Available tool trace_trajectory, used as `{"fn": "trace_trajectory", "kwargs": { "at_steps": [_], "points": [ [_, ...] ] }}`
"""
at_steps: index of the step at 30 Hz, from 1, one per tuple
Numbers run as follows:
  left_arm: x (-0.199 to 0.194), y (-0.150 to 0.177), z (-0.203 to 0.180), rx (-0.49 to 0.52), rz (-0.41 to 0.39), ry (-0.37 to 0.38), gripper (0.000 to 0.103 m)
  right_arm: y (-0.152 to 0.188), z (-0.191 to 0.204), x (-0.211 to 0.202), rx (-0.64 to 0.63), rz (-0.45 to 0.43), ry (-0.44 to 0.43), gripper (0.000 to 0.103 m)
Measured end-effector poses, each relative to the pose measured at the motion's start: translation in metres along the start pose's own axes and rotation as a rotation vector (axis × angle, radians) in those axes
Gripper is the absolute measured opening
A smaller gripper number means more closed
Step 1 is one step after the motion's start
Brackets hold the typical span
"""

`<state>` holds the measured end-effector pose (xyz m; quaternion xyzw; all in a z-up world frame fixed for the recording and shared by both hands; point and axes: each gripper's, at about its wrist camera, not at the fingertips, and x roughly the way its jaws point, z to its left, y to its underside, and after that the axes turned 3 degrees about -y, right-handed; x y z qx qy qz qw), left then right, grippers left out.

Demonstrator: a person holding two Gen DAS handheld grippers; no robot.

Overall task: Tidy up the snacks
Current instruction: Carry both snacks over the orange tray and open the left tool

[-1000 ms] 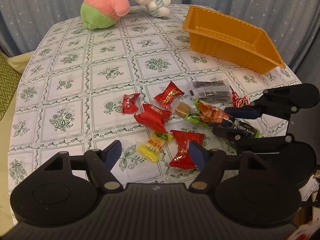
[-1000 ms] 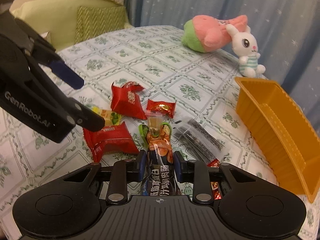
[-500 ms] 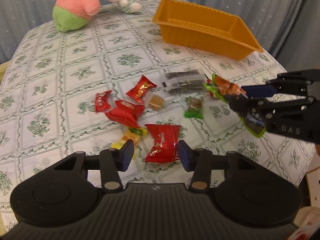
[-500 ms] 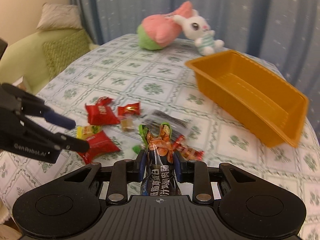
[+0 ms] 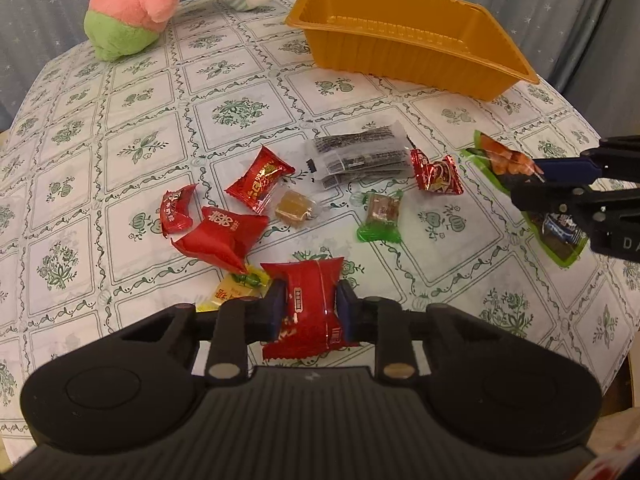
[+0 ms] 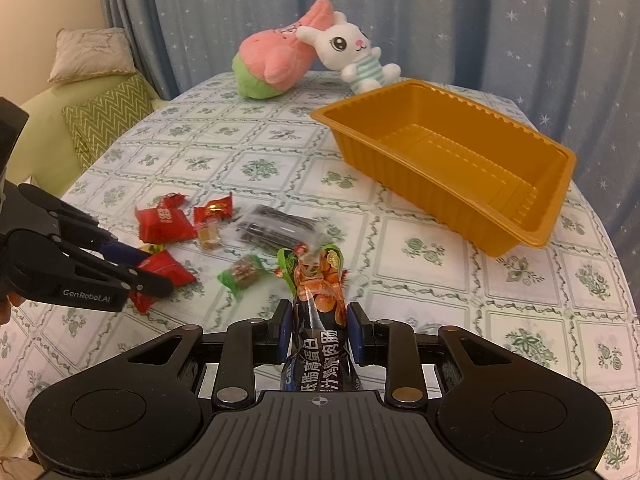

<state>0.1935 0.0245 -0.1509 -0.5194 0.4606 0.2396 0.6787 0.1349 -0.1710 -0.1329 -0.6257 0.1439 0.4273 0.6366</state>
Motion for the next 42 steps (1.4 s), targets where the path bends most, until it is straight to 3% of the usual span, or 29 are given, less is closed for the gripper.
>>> {"fn": "trace_trajectory", "kwargs": {
  "at_steps": [10, 23, 34, 42],
  "points": [
    [-0.019, -0.013, -0.014, -0.073, -0.041, -0.015, 0.022, -0.009, -0.032, -0.011, 0.031, -0.015, -0.025, 0.03],
    [-0.025, -0.105, -0.044, -0.029, -0.206, 0.022, 0.022, -0.06, -0.075, -0.026, 0.112, -0.118, 0.025, 0.03],
    [0.01, -0.19, -0.077, 0.032, -0.265, 0.054, 0.022, -0.099, -0.113, -0.006, 0.195, -0.15, 0.064, 0.029],
    [0.051, -0.228, -0.087, 0.054, -0.229, 0.051, 0.022, -0.117, -0.142, 0.024, 0.257, -0.126, 0.112, 0.029]
  ]
}}
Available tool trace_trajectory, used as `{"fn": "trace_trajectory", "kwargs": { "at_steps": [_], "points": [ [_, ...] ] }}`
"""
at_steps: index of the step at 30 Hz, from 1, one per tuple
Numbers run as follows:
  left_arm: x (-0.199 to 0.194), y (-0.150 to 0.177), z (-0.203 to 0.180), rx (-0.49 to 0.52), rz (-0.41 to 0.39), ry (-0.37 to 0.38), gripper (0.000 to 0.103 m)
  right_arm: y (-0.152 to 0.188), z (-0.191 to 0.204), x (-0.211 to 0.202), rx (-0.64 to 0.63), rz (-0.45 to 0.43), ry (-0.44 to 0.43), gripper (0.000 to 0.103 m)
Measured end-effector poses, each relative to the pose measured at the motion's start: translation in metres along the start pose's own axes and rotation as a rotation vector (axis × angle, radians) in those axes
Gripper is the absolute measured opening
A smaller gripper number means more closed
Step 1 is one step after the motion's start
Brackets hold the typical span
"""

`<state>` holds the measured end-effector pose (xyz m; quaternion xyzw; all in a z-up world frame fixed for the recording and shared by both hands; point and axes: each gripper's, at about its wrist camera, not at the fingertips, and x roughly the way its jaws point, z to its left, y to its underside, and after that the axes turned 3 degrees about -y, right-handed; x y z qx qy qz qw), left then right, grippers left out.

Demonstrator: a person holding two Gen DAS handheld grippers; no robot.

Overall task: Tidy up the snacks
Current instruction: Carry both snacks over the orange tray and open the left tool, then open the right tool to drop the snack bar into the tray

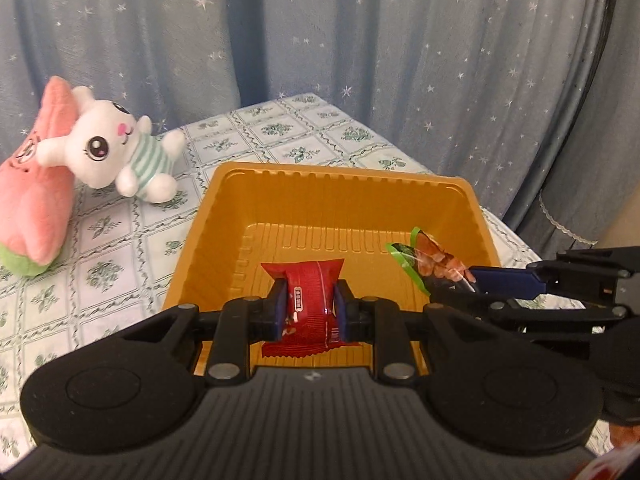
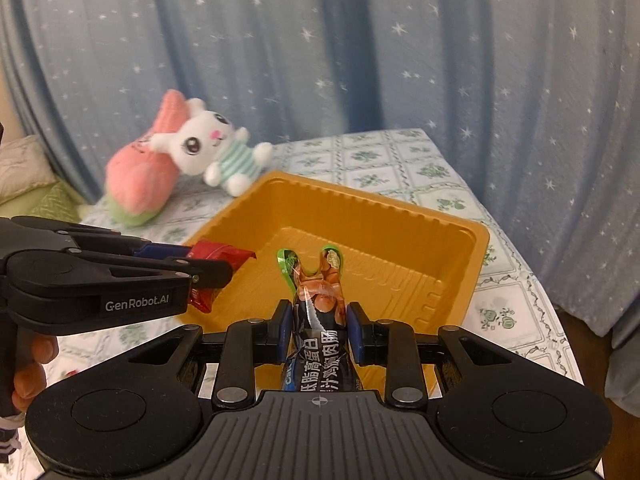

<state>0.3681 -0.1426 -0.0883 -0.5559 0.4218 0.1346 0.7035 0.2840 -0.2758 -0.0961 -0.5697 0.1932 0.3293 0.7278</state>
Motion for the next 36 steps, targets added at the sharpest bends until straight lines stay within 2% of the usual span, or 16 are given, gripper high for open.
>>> {"fn": "trace_trajectory", "kwargs": {
  "at_steps": [9, 19, 24, 28, 36],
  "points": [
    [0.043, -0.011, -0.004, 0.013, 0.047, -0.005, 0.022, -0.009, -0.022, 0.024, 0.045, 0.015, 0.038, 0.029],
    [0.07, -0.011, -0.009, 0.035, 0.085, -0.007, 0.023, -0.01, -0.035, 0.032, 0.077, 0.02, 0.053, 0.029],
    [0.073, -0.009, -0.004, 0.023, 0.092, -0.005, 0.024, -0.01, -0.036, 0.035, 0.088, 0.024, 0.052, 0.029],
    [0.067, -0.005, 0.005, 0.0, 0.092, -0.001, 0.029, -0.01, -0.037, 0.036, 0.103, 0.025, 0.053, 0.03],
    [0.055, 0.006, 0.023, -0.045, 0.104, -0.011, 0.029, -0.01, -0.034, 0.045, 0.131, 0.039, 0.05, 0.03]
  ]
}}
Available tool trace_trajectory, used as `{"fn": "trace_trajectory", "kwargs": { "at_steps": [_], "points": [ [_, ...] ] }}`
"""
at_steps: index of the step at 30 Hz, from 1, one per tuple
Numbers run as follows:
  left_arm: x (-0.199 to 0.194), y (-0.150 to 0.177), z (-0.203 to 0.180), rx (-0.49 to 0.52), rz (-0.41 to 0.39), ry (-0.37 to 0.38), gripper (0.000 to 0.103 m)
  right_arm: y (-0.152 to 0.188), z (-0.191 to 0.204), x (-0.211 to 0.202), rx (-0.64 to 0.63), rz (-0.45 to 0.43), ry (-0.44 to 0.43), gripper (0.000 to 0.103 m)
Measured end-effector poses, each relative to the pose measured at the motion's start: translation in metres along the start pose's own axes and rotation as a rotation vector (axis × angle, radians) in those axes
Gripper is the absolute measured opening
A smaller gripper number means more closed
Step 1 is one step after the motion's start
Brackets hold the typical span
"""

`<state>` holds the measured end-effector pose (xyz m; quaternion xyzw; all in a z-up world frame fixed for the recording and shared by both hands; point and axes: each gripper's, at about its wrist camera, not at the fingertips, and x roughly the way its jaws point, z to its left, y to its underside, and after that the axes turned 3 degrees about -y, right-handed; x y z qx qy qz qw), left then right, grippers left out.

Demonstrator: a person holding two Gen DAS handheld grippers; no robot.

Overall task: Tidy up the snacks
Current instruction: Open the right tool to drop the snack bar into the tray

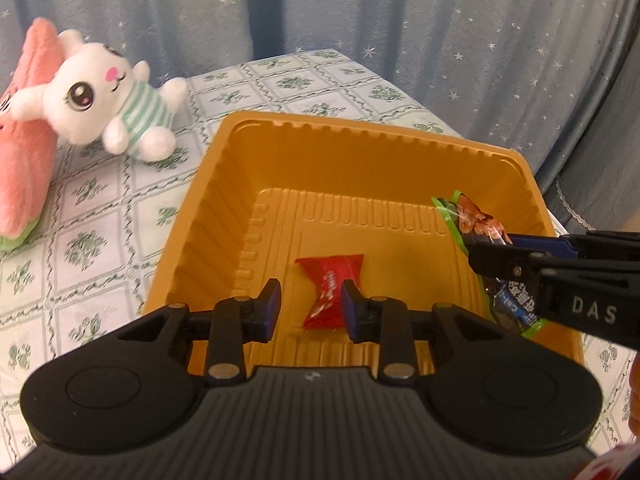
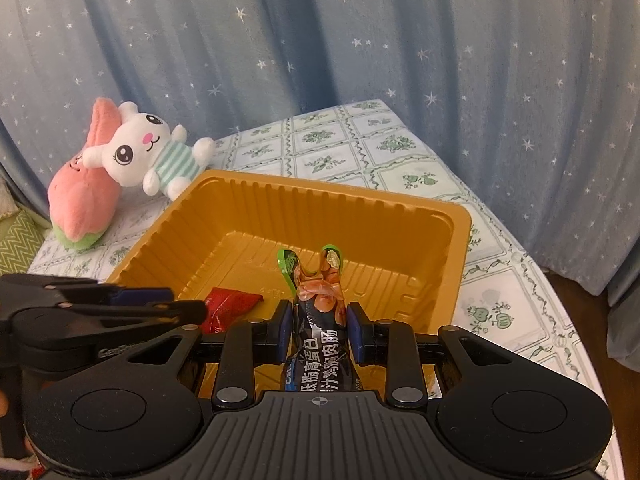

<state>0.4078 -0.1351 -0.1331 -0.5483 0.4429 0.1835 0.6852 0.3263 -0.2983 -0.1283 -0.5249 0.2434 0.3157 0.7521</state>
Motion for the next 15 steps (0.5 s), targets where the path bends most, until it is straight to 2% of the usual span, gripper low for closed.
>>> {"fn": "trace_trajectory", "kwargs": {
  "at_steps": [8, 12, 14, 15],
  "points": [
    [-0.012, 0.01, 0.007, -0.013, -0.007, -0.006, 0.033, 0.001, 0.013, 0.001, -0.037, -0.054, -0.023, 0.03],
    [-0.022, 0.015, 0.008, -0.026, -0.014, 0.001, 0.035, 0.006, 0.017, -0.003, -0.061, -0.029, -0.01, 0.034],
    [-0.028, 0.018, 0.008, -0.032, -0.019, 0.005, 0.037, 0.011, 0.017, -0.009, -0.072, -0.026, -0.005, 0.046],
    [-0.031, 0.019, 0.007, -0.033, -0.021, 0.005, 0.038, 0.013, 0.017, -0.014, -0.078, -0.031, -0.001, 0.057]
  ]
}}
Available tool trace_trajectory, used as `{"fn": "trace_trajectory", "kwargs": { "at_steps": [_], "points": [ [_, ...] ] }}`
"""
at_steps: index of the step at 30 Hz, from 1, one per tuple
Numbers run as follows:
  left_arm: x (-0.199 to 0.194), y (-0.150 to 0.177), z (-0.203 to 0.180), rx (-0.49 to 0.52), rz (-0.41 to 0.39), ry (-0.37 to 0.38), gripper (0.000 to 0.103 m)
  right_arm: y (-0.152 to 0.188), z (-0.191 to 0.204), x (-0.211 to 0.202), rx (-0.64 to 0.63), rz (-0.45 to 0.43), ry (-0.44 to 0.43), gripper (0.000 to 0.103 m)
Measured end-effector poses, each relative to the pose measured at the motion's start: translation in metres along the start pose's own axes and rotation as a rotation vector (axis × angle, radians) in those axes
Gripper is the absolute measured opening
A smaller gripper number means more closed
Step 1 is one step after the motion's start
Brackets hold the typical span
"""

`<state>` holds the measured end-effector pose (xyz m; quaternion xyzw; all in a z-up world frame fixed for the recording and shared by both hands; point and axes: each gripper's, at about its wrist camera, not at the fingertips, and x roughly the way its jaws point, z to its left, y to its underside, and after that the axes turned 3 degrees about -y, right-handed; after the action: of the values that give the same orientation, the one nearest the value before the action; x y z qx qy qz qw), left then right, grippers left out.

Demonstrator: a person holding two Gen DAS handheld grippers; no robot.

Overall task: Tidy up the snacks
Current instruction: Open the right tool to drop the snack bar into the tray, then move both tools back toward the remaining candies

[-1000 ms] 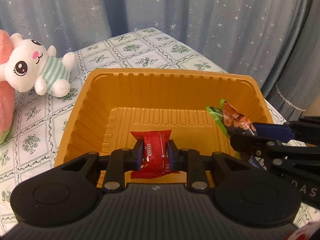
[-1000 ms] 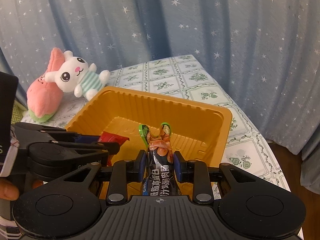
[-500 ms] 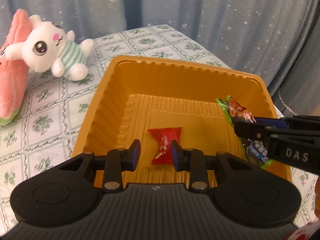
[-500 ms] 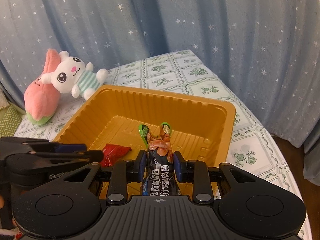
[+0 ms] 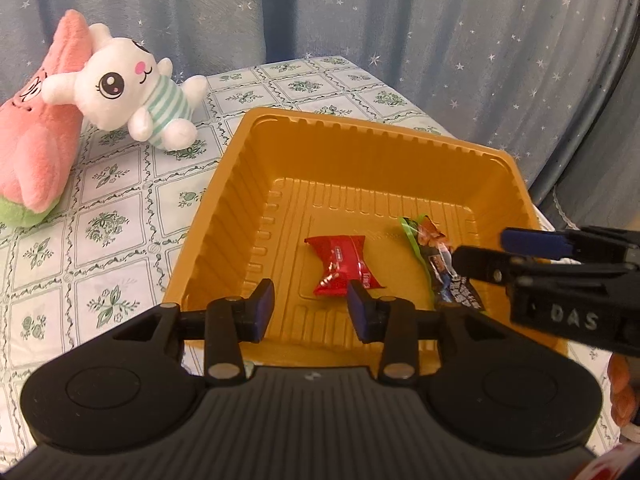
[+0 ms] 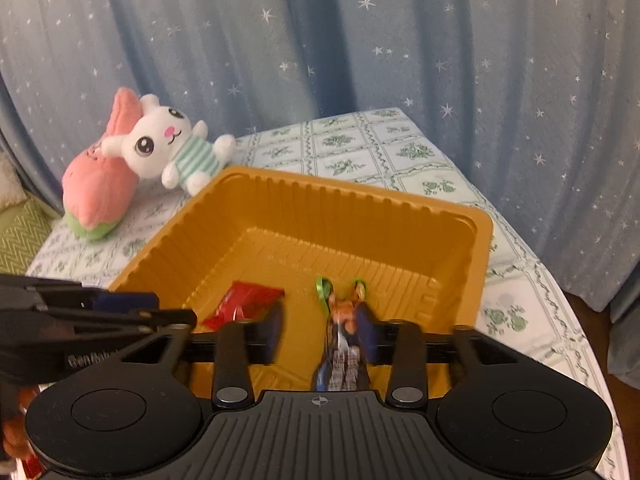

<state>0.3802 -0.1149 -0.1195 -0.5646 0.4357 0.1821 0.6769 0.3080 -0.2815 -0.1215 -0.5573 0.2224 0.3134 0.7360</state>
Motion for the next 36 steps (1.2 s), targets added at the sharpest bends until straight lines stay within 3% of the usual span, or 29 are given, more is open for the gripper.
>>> {"fn": "trace_trajectory", "kwargs": {
  "at_steps": [2, 17, 36],
  "points": [
    [-0.006, 0.003, -0.001, -0.001, -0.008, 0.0, 0.039, 0.005, 0.0, -0.009, -0.011, -0.009, 0.001, 0.062],
    [-0.077, 0.049, -0.005, -0.069, -0.037, 0.025, 0.043, 0.031, 0.004, -0.074, -0.022, 0.01, -0.051, 0.068],
    [-0.155, 0.148, 0.024, -0.178, 0.024, -0.075, 0.043, 0.089, 0.045, -0.122, -0.112, 0.084, -0.155, 0.07]
  ]
}}
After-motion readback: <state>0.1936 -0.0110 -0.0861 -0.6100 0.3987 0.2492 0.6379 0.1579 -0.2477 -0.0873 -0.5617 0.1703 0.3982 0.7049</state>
